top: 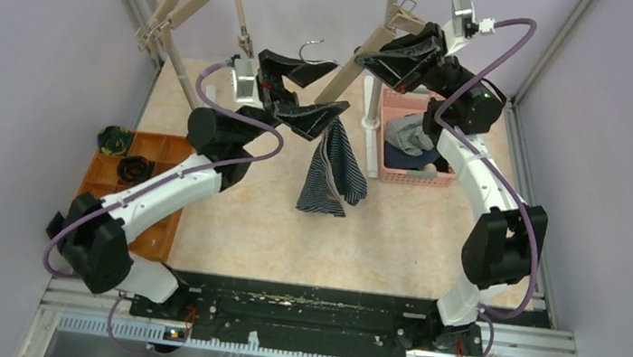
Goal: Remove the underwear clipped to the hanger
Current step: Remove the underwear from the hanger.
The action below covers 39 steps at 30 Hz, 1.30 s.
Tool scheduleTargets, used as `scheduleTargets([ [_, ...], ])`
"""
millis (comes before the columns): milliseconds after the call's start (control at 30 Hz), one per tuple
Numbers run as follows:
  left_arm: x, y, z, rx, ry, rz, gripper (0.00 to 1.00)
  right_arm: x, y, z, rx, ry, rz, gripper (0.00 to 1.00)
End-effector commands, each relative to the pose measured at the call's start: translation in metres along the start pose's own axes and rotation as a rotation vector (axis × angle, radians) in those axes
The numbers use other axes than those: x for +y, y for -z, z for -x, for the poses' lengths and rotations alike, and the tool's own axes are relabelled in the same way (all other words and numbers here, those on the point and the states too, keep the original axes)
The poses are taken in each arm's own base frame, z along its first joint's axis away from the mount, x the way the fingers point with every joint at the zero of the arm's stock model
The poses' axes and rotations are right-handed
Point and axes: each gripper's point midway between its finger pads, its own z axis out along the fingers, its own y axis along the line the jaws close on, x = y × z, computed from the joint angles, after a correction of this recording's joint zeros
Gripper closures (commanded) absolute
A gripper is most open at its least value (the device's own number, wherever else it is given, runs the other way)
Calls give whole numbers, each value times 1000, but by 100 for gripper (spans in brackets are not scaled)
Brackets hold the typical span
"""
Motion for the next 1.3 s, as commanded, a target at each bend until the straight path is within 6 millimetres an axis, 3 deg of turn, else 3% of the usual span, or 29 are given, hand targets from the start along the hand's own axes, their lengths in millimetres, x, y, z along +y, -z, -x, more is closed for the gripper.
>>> scheduleTargets([
  [0,-11,5,3,89,-73,-27,11,10,-4,24,-62,78,30,100],
  [233,1,32,-9,192,-114,74,12,20,-7,32,-70,90,60,100],
  [400,14,55,-33,291,-112,166,25,28,-8,39,-73,108,76,100],
  [600,18,78,-39,282,-130,229,24,30,-7,42,-82,113,80,100],
  [1000,13,79,-25,208,-138,231,32,27,-6,40,-77,104,70,100],
  [1133,13,81,-26,198,-119,232,47,27,-6,40,-77,101,66,100],
  [1267,16,83,-29,197,-101,242,75,26,-6,39,-76,96,62,100],
])
